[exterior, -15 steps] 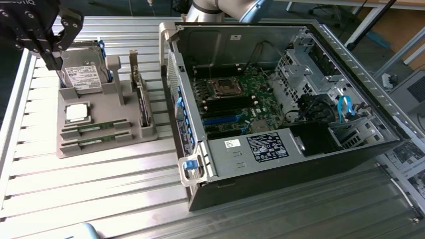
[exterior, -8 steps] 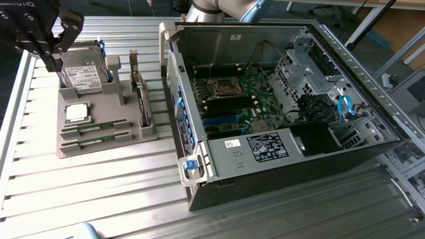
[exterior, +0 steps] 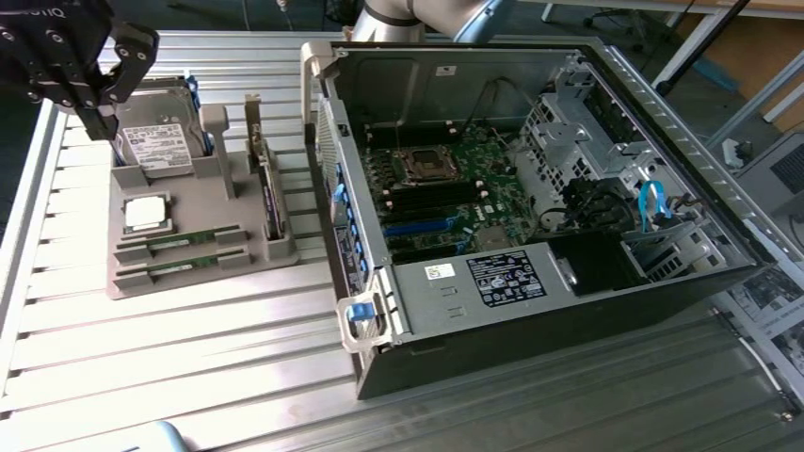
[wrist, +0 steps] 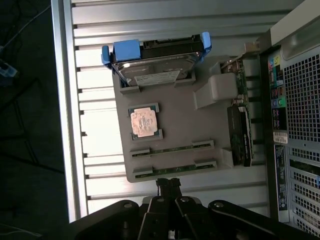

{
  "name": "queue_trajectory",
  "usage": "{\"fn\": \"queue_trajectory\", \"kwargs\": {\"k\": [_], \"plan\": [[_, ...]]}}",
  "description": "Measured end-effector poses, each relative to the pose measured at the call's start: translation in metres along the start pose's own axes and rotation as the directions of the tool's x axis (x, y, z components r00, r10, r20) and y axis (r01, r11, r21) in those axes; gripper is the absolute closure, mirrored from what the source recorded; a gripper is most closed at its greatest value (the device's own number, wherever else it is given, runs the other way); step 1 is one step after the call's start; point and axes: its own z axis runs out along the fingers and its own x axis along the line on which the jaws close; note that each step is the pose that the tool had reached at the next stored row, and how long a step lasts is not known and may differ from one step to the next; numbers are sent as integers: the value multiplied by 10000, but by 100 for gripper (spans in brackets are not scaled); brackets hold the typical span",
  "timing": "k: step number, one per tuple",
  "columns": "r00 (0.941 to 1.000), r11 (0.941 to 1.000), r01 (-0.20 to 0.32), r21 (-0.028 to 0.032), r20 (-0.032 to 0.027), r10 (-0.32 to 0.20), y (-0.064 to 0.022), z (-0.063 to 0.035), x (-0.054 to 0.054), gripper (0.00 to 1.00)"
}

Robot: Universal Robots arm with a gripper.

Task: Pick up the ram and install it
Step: 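Reach for the ram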

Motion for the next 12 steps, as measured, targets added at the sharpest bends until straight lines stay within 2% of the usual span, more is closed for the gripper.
{"fn": "queue_trajectory", "kwargs": {"k": [12], "plan": [[10000,10000,1,0,1,-1,-18,10,-28,89]]}}
